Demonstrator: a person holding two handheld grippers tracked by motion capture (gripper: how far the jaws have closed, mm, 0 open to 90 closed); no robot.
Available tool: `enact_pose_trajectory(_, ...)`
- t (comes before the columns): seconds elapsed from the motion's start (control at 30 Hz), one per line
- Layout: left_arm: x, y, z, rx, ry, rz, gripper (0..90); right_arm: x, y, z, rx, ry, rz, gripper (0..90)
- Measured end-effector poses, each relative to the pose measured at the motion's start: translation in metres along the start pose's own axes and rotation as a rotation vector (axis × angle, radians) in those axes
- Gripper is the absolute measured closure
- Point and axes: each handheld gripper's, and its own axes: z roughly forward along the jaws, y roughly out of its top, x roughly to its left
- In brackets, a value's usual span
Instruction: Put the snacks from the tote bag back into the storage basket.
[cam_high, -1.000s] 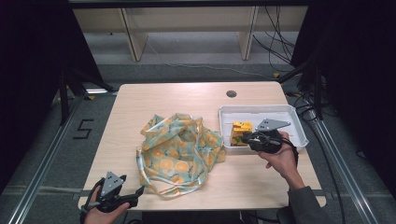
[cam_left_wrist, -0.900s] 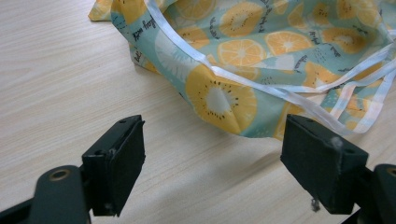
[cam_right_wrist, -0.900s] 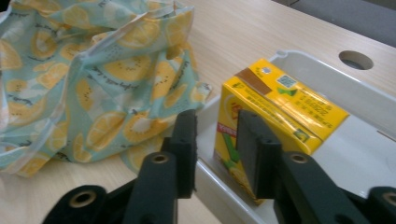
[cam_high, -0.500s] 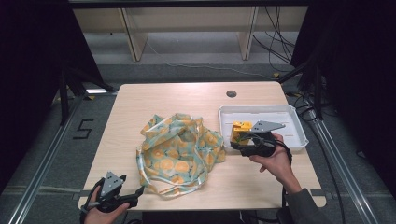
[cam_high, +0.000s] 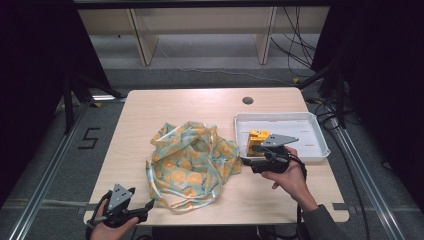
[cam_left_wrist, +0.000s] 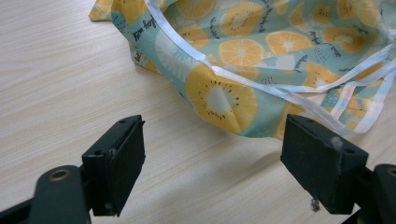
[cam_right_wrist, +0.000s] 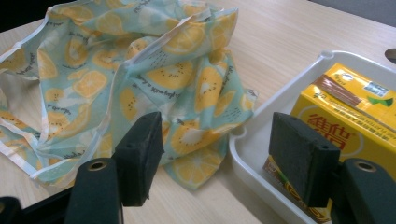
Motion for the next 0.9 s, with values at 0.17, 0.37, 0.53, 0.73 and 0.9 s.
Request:
enact_pose_trajectory(0.17, 0.0, 0.0, 0.0, 0.001, 0.001, 0.001, 21.0, 0.003, -0.003, 0.003, -0.011, -0.002, -0.012, 34.6)
enact_pose_trajectory(0.37, 0.0, 0.0, 0.0, -0.001, 0.001, -0.001, 21.0, 0.007, -0.006, 0.005, -0.001, 0.008, -0.007, 33.4)
enact_pose_trajectory(0.53, 0.0, 0.0, 0.0, -0.001, 0.001, -0.002, 21.0, 0.013, -0.01, 0.007, -0.003, 0.014, 0.005, 31.8)
enact_pose_trajectory(0.73, -0.001, 0.0, 0.001, -0.004, 0.002, -0.007, 21.0, 0.016, -0.015, 0.009, 0.014, 0.025, -0.004, 29.8)
enact_pose_trajectory(0.9, -0.001, 0.0, 0.001, -0.006, 0.0, -0.008, 21.0, 0.019, -0.018, 0.009, 0.017, 0.03, -0.014, 29.2)
